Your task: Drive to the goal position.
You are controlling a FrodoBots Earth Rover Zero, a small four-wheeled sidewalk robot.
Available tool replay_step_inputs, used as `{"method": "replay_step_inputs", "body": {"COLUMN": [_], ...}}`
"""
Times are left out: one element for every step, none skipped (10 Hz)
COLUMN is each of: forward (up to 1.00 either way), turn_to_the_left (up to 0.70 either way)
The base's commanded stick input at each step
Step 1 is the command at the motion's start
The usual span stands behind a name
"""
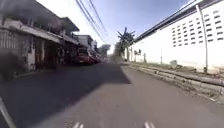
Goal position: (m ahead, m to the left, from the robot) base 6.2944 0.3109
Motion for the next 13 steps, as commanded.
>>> {"method": "replay_step_inputs", "body": {"forward": [0.70,0.70,0.70,0.70,0.70,0.70,0.70,0.70,0.70,0.70,0.70,0.70,0.70], "turn_to_the_left": [0.00,0.00,0.00,0.00,0.00,0.00,0.00,0.00,0.00,0.00,0.00,0.00,0.00]}}
